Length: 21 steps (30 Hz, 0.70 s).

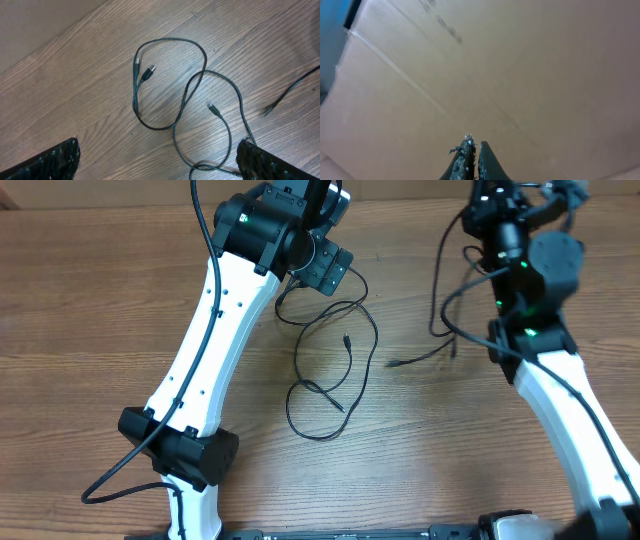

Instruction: Untangle cables

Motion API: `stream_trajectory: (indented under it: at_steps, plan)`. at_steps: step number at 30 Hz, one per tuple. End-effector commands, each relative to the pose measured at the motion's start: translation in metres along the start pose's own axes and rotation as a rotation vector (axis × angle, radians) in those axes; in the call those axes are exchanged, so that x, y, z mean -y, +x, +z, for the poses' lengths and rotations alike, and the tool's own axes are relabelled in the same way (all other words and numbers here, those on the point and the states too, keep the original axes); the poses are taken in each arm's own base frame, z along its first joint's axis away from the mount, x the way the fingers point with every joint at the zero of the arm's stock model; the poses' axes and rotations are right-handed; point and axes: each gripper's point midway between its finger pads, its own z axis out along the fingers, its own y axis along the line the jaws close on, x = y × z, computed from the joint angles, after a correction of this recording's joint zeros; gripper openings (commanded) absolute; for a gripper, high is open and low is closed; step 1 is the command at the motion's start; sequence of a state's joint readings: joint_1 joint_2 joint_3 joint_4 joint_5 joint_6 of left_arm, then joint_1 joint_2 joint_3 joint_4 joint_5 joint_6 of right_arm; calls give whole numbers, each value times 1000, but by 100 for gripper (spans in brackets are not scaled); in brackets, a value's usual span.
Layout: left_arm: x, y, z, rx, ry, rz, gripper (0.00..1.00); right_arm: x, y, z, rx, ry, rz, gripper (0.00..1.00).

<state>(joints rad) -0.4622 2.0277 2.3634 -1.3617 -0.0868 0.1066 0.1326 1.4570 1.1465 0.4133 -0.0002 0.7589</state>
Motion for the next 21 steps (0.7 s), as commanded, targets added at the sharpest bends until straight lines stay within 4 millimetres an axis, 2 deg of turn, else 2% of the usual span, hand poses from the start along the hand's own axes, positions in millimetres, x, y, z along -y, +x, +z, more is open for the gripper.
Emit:
stream_trajectory:
  at_steps: [1, 8, 9, 13, 16, 21]
  plan:
    - [-1, -3, 0, 9, 5, -1, 100, 1, 12, 22, -34, -39, 57, 4]
    - [-1, -3, 0, 9, 5, -1, 100, 12, 8, 64, -51, -13, -37, 4]
    - [-1, -3, 0, 9, 5, -1, 100, 26, 7, 79, -63, 24, -56, 4]
    - [-1, -3, 0, 9, 5, -1, 100, 60, -11, 98, -32, 75, -55, 4]
    - [-1, -3, 0, 9, 5, -1, 100, 91, -28, 101, -2, 126, -54, 4]
    - [-1, -3, 0, 9, 5, -1, 100, 169, -55, 93, 30, 275, -57, 4]
